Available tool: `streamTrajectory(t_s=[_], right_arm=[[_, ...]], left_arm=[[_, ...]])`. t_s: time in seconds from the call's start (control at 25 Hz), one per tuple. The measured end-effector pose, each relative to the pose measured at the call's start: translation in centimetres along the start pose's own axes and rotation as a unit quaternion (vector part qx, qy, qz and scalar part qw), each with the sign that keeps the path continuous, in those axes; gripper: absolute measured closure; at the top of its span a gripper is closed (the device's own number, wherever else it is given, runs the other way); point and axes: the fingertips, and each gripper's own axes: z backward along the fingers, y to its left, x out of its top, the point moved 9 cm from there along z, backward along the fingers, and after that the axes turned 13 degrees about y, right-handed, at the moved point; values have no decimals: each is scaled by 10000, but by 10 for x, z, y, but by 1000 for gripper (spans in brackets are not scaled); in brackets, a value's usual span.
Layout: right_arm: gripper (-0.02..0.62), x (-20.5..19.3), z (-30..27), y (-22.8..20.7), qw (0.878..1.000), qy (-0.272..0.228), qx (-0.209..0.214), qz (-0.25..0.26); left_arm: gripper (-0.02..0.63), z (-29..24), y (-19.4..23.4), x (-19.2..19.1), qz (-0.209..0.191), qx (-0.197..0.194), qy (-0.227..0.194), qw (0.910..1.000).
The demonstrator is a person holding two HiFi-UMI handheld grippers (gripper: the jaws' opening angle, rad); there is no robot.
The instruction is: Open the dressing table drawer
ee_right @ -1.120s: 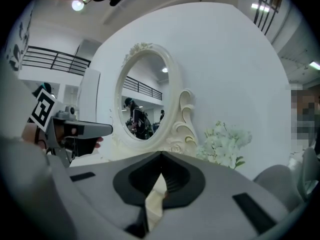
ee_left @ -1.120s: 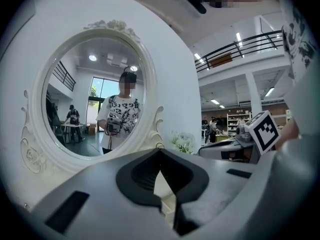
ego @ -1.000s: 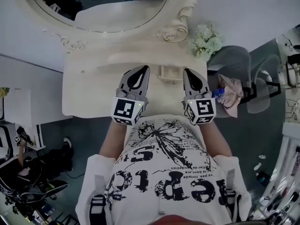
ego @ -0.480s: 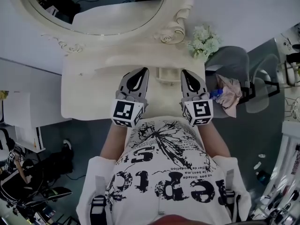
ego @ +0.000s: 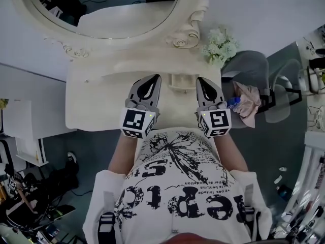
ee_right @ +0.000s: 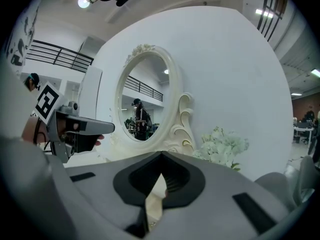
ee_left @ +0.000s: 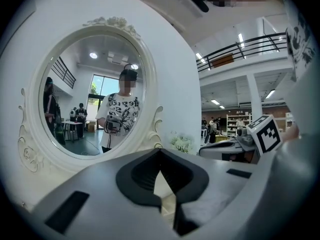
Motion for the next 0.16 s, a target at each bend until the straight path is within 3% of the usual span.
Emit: streamTrajectory(t_s=[0.16], right_arm=[[578,1,2,2,9999,-58,-45,131]], left_arm=[[592,0,0,-1,-72,-34,53,10000]])
